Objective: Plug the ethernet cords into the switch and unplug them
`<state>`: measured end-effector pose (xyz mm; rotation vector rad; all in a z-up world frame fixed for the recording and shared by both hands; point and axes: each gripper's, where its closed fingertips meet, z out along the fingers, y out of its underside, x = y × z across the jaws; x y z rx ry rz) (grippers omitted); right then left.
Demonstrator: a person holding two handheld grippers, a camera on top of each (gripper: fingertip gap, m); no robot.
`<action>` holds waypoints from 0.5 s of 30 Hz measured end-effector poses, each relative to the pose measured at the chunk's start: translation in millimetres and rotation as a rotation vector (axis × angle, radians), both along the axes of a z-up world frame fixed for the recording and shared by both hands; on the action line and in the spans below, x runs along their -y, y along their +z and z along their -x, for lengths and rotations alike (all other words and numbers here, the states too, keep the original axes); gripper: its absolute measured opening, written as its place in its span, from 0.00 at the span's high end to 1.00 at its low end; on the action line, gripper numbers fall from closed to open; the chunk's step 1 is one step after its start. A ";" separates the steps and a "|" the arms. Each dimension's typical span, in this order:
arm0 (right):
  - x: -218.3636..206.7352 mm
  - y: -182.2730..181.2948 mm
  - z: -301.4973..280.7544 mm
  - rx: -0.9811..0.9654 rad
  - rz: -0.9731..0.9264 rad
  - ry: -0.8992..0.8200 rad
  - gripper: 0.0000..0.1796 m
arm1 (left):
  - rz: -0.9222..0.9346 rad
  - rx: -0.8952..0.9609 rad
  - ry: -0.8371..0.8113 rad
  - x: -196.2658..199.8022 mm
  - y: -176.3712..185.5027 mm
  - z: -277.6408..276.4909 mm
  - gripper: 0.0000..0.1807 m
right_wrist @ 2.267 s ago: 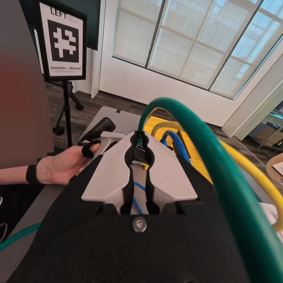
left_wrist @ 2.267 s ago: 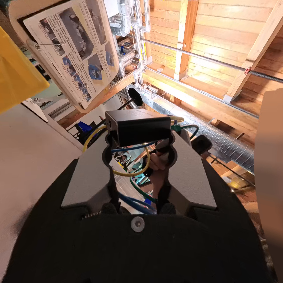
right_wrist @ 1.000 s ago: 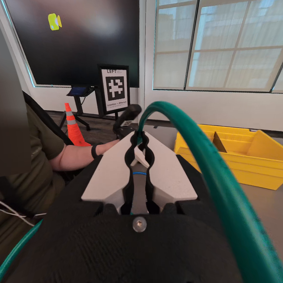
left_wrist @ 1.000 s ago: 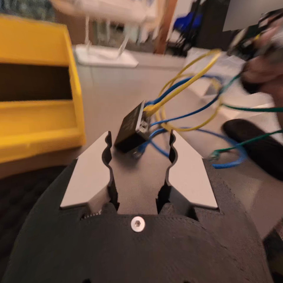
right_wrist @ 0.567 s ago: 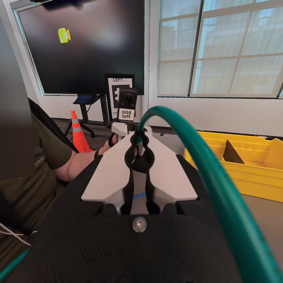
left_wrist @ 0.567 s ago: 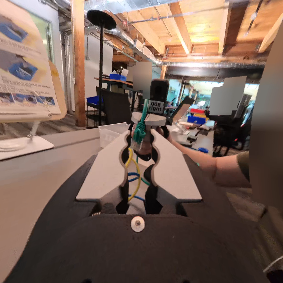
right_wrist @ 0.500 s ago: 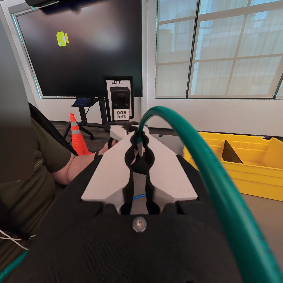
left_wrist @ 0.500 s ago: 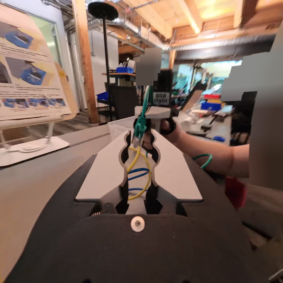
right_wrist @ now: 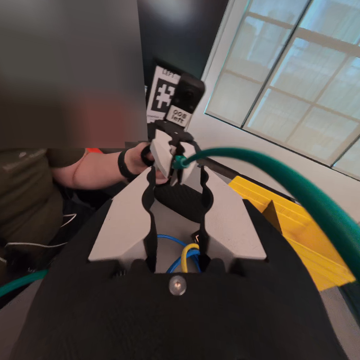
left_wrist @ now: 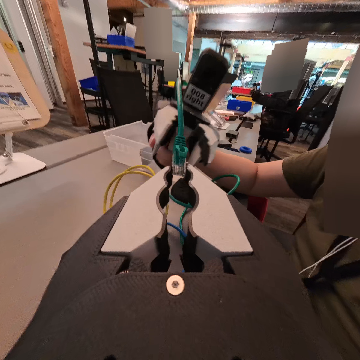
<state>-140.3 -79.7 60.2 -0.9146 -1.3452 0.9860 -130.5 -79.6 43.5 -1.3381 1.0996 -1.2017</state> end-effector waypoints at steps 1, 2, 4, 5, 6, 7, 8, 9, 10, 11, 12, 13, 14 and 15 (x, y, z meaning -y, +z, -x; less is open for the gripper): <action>7.3 0.8 2.0 0.015 -0.016 0.025 0.74 | 0.004 -0.025 0.003 0.2 -2.5 -0.1 0.94; 11.2 3.0 3.5 0.024 -0.016 0.036 0.74 | 0.005 -0.040 -0.001 2.1 -3.5 -0.5 0.94; 14.2 10.3 4.3 0.012 0.002 0.047 0.77 | -0.011 -0.053 0.000 6.6 -2.5 -2.4 0.94; 13.9 14.4 4.6 -0.003 0.018 0.046 0.78 | -0.022 -0.068 0.004 8.2 -3.4 -3.7 0.94; 11.1 17.2 5.3 -0.011 0.034 0.034 0.78 | -0.030 -0.081 0.000 10.5 -4.0 -5.4 0.94; 8.4 18.7 6.2 -0.016 0.050 0.022 0.78 | -0.036 -0.080 -0.003 12.5 -2.7 -6.8 0.94; 7.8 19.9 7.1 -0.021 0.063 0.024 0.77 | -0.036 -0.069 -0.005 13.7 0.0 -7.4 0.94; 8.6 21.8 7.8 -0.035 0.078 0.034 0.76 | -0.035 -0.055 -0.007 14.8 3.6 -7.3 0.94; 10.8 22.8 8.6 -0.044 0.092 0.052 0.75 | -0.036 -0.037 -0.005 15.1 8.0 -6.6 0.94; 12.3 22.8 9.8 -0.046 0.104 0.064 0.73 | -0.039 -0.026 -0.005 15.8 11.9 -5.6 0.94; 13.0 22.8 11.5 -0.044 0.115 0.068 0.72 | -0.043 -0.033 -0.012 17.7 13.4 -5.4 0.94; 15.7 22.5 13.7 -0.035 0.120 0.077 0.70 | -0.049 -0.055 -0.015 19.2 12.8 -6.1 0.94; 21.7 22.7 16.4 -0.024 0.121 0.099 0.70 | -0.056 -0.089 -0.018 20.9 10.0 -7.5 0.94; 29.2 23.9 19.7 -0.015 0.118 0.121 0.69 | -0.066 -0.130 -0.031 24.4 6.0 -9.7 0.94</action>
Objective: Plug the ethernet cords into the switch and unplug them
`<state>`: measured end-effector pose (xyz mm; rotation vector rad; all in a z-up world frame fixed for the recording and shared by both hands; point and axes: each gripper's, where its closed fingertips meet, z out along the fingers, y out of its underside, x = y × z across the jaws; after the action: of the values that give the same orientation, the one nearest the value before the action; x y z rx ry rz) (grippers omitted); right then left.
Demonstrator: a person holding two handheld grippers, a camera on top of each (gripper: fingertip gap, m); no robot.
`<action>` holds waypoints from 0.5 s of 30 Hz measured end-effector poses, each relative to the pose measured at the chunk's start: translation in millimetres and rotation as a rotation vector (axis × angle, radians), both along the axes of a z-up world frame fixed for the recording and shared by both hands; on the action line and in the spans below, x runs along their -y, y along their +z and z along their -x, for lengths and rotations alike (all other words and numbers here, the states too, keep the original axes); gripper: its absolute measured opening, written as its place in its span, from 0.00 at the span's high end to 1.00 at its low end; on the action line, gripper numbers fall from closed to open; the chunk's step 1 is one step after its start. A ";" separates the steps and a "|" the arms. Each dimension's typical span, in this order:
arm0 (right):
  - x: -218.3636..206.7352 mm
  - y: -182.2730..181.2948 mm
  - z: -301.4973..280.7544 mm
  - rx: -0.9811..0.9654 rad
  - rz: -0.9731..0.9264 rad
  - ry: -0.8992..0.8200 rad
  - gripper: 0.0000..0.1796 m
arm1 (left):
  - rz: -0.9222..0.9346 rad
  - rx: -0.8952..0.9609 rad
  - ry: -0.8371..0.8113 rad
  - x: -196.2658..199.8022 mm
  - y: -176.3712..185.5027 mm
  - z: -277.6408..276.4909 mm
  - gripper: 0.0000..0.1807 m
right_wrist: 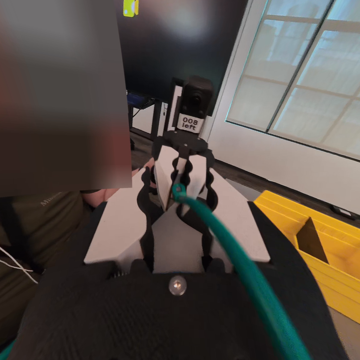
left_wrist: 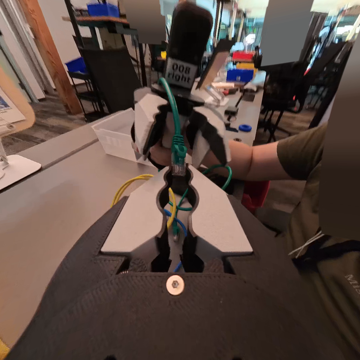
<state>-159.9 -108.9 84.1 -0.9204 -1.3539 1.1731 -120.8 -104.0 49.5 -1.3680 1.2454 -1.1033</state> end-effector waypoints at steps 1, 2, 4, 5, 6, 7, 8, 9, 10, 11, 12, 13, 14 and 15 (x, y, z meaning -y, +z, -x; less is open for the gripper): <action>6.6 1.6 3.9 0.003 -0.015 0.010 0.68 | -0.014 -0.029 -0.011 3.9 -2.4 -2.2 0.94; 11.7 1.6 8.5 0.011 -0.040 0.008 0.67 | -0.027 -0.041 -0.021 7.9 -2.6 -4.3 0.94; 18.1 -6.2 18.6 0.059 -0.101 -0.011 0.63 | -0.030 -0.044 -0.052 17.1 -0.1 -7.1 0.94; 20.4 -11.2 22.1 0.082 -0.142 -0.021 0.62 | -0.032 -0.044 -0.054 18.8 1.0 -7.0 0.94; 21.2 -14.4 23.7 0.094 -0.192 -0.035 0.62 | -0.036 -0.047 -0.055 19.9 1.3 -6.2 0.94; 20.9 -14.2 23.0 0.087 -0.249 -0.057 0.63 | -0.037 -0.048 -0.057 20.9 1.6 -4.9 0.94; 21.5 -11.7 20.6 0.071 -0.301 -0.070 0.67 | -0.032 -0.043 -0.060 21.9 2.5 -3.3 0.94; 22.8 -7.9 16.9 0.052 -0.338 -0.075 0.69 | -0.023 -0.037 -0.069 24.2 3.7 -2.0 0.94; 25.5 -5.0 13.2 0.042 -0.358 -0.065 0.70 | -0.017 -0.032 -0.076 26.2 4.8 -0.9 0.94; 26.6 -4.5 10.1 0.050 -0.359 -0.055 0.73 | -0.019 -0.030 -0.072 26.6 5.5 -0.4 0.94; 26.4 -6.0 7.8 0.074 -0.349 -0.048 0.75 | -0.025 -0.035 -0.064 26.2 5.4 -0.2 0.94; 26.0 -8.2 5.6 0.099 -0.341 -0.043 0.76 | -0.032 -0.043 -0.054 25.3 4.7 -0.3 0.94; 25.3 -10.1 3.4 0.119 -0.341 -0.042 0.77 | -0.037 -0.049 -0.043 23.6 4.3 -0.4 0.94; 24.1 -10.2 1.1 0.127 -0.343 -0.047 0.78 | -0.037 -0.050 -0.035 22.0 4.4 -0.2 0.94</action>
<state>-161.0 -133.0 73.9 -0.7826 -1.5687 0.8230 -120.6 -126.0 53.9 -1.3578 1.3240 -1.0703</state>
